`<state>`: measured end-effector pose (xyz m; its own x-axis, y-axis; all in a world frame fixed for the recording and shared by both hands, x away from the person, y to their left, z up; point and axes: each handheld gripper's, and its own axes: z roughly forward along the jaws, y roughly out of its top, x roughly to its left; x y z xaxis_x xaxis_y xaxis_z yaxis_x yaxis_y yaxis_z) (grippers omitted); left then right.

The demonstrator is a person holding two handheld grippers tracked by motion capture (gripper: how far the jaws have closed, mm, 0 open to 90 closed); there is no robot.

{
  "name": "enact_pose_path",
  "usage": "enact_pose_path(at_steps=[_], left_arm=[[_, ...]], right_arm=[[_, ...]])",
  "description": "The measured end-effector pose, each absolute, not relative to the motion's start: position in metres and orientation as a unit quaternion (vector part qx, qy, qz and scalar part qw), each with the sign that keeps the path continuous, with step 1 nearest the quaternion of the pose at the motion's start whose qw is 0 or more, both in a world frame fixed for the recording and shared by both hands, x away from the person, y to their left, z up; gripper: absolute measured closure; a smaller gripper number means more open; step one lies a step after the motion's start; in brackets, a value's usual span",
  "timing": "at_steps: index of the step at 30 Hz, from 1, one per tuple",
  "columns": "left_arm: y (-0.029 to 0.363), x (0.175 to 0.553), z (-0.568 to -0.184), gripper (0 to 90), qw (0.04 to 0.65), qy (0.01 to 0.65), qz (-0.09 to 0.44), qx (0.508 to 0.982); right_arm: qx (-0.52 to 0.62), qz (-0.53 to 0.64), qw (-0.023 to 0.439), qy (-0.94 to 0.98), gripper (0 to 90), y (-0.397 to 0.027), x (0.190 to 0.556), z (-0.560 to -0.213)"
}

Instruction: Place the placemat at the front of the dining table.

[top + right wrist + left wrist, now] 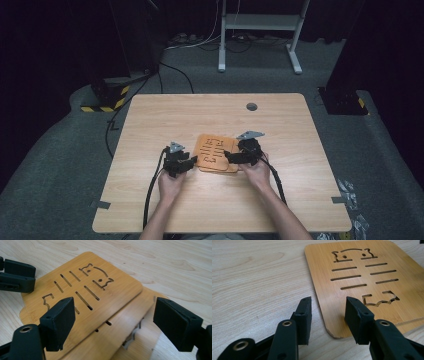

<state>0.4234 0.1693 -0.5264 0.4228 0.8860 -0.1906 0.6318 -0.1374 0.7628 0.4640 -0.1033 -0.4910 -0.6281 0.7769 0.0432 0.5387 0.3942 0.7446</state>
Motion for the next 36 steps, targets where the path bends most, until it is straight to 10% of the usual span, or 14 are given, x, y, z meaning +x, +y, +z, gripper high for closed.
enact_pose_path(at_steps=[36], left_arm=[[0.175,0.426,-0.527,56.8,0.423,0.524,0.132,0.727]], right_arm=[[0.431,0.390,0.094,0.808,17.4,-0.093,0.477,-0.512]])
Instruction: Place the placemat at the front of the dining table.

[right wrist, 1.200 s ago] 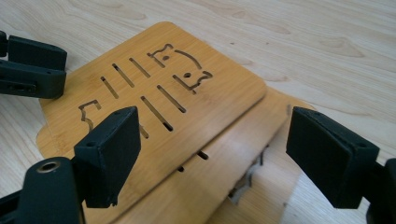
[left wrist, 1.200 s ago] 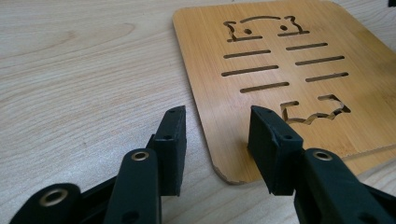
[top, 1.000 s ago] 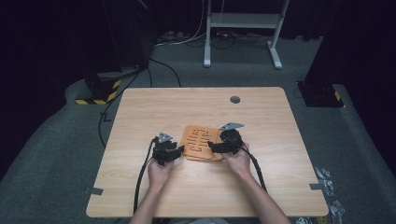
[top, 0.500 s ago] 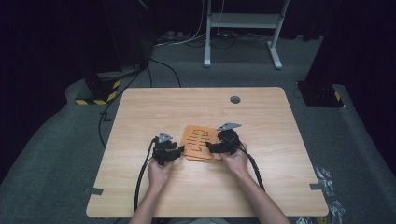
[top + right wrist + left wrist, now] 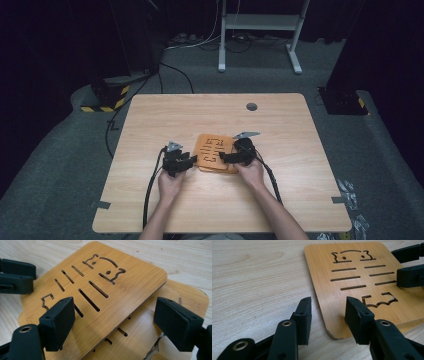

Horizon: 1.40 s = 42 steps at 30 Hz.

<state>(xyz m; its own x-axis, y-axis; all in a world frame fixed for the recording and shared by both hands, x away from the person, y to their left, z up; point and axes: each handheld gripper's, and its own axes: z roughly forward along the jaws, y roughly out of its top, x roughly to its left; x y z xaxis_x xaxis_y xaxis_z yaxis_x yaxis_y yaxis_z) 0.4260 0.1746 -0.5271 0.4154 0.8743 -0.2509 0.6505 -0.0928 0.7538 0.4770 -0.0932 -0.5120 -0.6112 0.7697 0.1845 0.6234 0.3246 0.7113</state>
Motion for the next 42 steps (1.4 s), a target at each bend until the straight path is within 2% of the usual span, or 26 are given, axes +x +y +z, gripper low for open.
enact_pose_path(at_steps=[9,21,26,40,42], left_arm=[[0.175,0.427,-0.527,61.6,0.423,0.527,0.132,0.725],[0.175,0.427,-0.527,62.4,0.423,0.528,0.132,0.724],[0.175,0.427,-0.527,61.6,0.422,0.531,0.133,0.723],[0.177,0.427,-0.527,58.0,0.430,0.535,0.133,0.715],[0.177,0.427,-0.527,54.1,0.431,0.538,0.133,0.712]], right_arm=[[0.423,0.401,0.085,0.808,17.2,-0.089,0.478,-0.513],[0.423,0.407,0.076,0.806,16.6,-0.085,0.478,-0.513],[0.427,0.415,0.063,0.801,17.4,-0.086,0.476,-0.513],[0.414,0.447,0.078,0.789,19.6,-0.088,0.467,-0.502],[0.413,0.452,0.081,0.786,20.0,-0.088,0.465,-0.499]])
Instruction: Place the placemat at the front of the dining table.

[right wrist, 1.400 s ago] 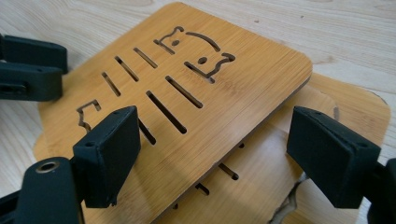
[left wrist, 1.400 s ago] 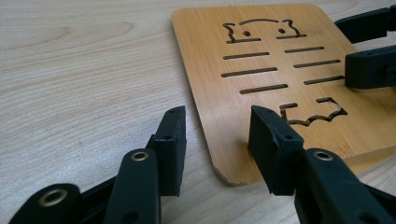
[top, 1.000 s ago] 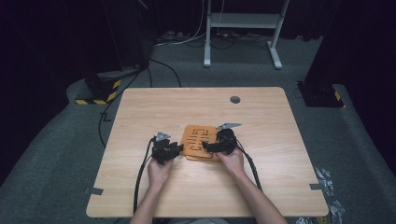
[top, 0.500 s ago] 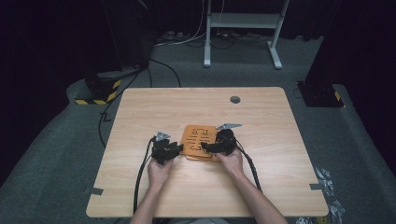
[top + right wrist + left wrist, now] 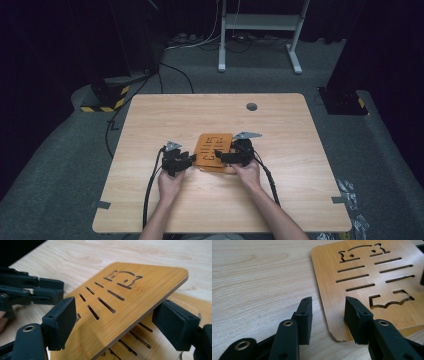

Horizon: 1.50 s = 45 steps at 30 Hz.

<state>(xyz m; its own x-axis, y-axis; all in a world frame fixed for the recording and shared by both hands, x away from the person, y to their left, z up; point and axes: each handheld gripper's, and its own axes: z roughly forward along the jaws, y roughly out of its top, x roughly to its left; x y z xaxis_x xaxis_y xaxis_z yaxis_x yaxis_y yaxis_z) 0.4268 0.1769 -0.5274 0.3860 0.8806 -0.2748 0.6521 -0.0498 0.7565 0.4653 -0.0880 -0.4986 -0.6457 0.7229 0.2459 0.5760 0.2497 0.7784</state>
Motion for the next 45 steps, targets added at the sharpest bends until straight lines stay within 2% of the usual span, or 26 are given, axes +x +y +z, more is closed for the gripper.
enact_pose_path(at_steps=[14,26,28,33,45], left_arm=[[0.167,0.426,-0.527,49.6,0.412,0.521,0.152,0.732],[0.132,0.427,-0.526,43.6,0.389,0.484,0.178,0.763],[0.132,0.429,-0.526,43.6,0.391,0.480,0.178,0.765],[0.134,0.434,-0.526,43.4,0.395,0.485,0.171,0.761],[0.130,0.436,-0.526,41.5,0.381,0.484,0.189,0.765]], right_arm=[[0.395,0.457,0.110,0.790,20.5,-0.084,0.459,-0.481],[0.371,0.447,0.122,0.805,19.8,-0.073,0.452,-0.475],[0.372,0.444,0.124,0.806,20.9,-0.074,0.452,-0.474],[0.373,0.431,0.148,0.808,30.9,-0.075,0.452,-0.476],[0.367,0.422,0.149,0.816,44.6,-0.071,0.445,-0.485]])
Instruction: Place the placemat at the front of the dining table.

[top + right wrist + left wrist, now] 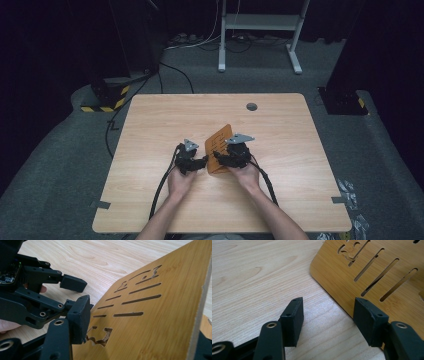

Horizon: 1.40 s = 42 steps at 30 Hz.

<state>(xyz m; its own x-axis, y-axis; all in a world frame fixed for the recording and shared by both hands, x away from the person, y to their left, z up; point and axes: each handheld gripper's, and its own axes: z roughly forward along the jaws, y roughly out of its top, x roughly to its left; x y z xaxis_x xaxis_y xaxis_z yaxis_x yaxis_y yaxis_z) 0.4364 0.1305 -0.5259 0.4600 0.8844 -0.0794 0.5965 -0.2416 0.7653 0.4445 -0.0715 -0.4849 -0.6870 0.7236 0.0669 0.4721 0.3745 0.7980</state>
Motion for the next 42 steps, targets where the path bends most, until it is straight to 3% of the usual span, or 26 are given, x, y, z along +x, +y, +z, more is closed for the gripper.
enact_pose_path(at_steps=[9,24,31,42], left_arm=[[0.133,0.436,-0.526,41.7,0.382,0.493,0.190,0.758],[0.131,0.432,-0.526,38.2,0.377,0.487,0.193,0.764],[0.141,0.429,-0.526,37.8,0.390,0.502,0.178,0.751],[0.161,0.423,-0.525,37.7,0.372,0.501,0.196,0.756]], right_arm=[[0.374,0.421,0.136,0.815,49.6,-0.072,0.440,-0.492],[0.370,0.450,0.083,0.808,74.6,-0.077,0.444,-0.485],[0.361,0.454,0.058,0.813,77.0,-0.071,0.442,-0.480],[0.345,0.449,0.055,0.822,85.9,-0.061,0.440,-0.470]])
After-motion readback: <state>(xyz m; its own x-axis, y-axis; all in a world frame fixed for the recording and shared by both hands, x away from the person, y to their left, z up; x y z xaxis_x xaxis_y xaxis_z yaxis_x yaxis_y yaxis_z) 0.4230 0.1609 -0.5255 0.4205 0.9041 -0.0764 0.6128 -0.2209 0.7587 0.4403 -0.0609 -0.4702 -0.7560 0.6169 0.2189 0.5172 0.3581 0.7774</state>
